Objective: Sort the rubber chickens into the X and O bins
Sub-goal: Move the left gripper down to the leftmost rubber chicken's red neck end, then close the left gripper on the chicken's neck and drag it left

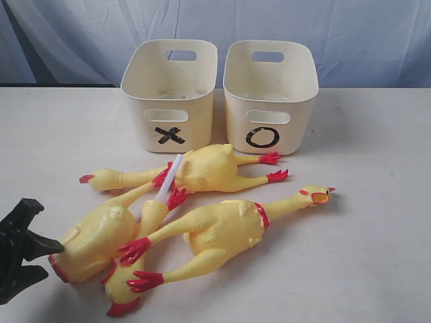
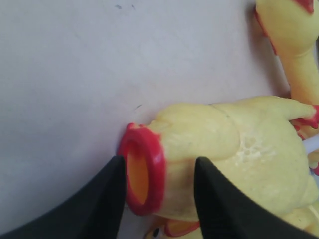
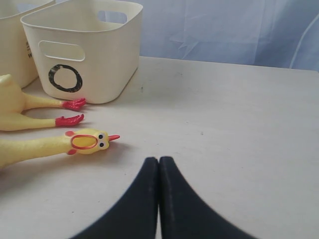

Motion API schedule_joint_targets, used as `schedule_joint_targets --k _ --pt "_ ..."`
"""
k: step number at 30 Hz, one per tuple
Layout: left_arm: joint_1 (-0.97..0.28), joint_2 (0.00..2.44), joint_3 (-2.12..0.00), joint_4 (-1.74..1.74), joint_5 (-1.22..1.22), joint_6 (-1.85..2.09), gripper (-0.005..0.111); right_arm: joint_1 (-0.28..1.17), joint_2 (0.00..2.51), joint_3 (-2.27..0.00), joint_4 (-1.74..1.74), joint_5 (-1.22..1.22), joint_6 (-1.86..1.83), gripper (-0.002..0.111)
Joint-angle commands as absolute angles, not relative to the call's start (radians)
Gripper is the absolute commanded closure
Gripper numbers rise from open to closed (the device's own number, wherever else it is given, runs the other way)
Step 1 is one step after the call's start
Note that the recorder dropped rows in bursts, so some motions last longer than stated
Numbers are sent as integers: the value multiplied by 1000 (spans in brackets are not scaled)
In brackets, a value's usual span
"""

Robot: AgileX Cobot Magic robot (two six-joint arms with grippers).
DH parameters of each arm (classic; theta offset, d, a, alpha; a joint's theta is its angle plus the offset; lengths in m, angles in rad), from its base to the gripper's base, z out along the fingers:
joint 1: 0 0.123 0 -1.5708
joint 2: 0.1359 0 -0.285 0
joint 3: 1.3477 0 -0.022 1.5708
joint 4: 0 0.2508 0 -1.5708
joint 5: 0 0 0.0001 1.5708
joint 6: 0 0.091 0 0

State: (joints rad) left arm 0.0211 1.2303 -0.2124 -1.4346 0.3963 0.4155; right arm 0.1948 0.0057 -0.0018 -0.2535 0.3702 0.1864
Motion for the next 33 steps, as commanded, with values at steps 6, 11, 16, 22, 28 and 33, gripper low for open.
schedule_joint_targets --k 6,11,16,22,28,33 --pt "19 1237 -210 -1502 388 475 64 199 0 0 -257 358 183 109" --pt "19 1246 -210 -1502 388 475 64 199 0 0 -257 358 183 109" --pt "19 1282 -210 -1523 388 504 64 199 0 0 -257 358 183 109" --pt "19 1307 -210 -1589 391 562 64 199 0 0 -257 358 183 109" --pt "19 1307 -210 -1625 384 587 64 199 0 0 -257 358 183 109" --pt "19 1307 -210 -1651 379 587 64 199 0 0 -257 358 183 109"
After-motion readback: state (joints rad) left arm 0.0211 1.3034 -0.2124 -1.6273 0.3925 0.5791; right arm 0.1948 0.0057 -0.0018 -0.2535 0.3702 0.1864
